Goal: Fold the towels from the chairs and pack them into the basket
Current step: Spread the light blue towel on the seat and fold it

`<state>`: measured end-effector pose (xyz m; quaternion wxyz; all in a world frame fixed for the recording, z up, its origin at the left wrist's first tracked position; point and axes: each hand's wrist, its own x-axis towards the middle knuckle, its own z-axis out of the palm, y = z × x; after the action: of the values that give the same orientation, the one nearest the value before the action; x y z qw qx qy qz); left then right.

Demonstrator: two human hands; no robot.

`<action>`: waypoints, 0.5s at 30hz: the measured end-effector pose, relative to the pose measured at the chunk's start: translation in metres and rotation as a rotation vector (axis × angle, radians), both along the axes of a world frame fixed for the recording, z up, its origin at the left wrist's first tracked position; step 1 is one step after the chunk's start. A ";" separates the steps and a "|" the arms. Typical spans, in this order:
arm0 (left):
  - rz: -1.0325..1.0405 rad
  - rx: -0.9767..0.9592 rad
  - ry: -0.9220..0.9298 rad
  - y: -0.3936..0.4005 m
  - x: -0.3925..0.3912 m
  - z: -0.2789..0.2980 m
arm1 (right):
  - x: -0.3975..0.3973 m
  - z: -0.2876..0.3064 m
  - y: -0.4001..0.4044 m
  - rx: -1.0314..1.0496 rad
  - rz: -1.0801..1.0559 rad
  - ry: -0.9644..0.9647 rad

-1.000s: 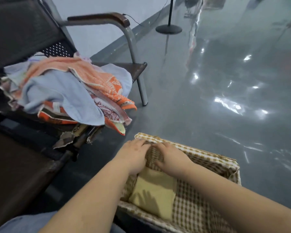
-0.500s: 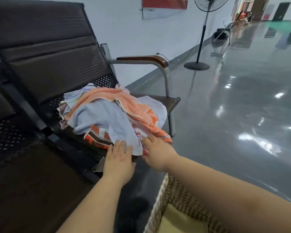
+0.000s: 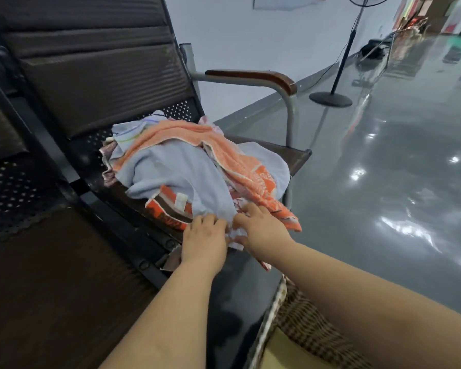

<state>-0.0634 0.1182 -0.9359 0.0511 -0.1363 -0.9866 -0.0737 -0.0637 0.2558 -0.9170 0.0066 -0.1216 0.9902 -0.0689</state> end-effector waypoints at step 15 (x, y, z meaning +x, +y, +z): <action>-0.065 0.148 0.006 -0.009 0.023 0.038 | 0.023 0.031 0.003 -0.142 0.064 0.011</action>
<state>-0.0400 0.1093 -0.8979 0.0617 -0.1644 -0.9733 -0.1477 -0.0405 0.2584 -0.8857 -0.0056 -0.1536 0.9784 -0.1380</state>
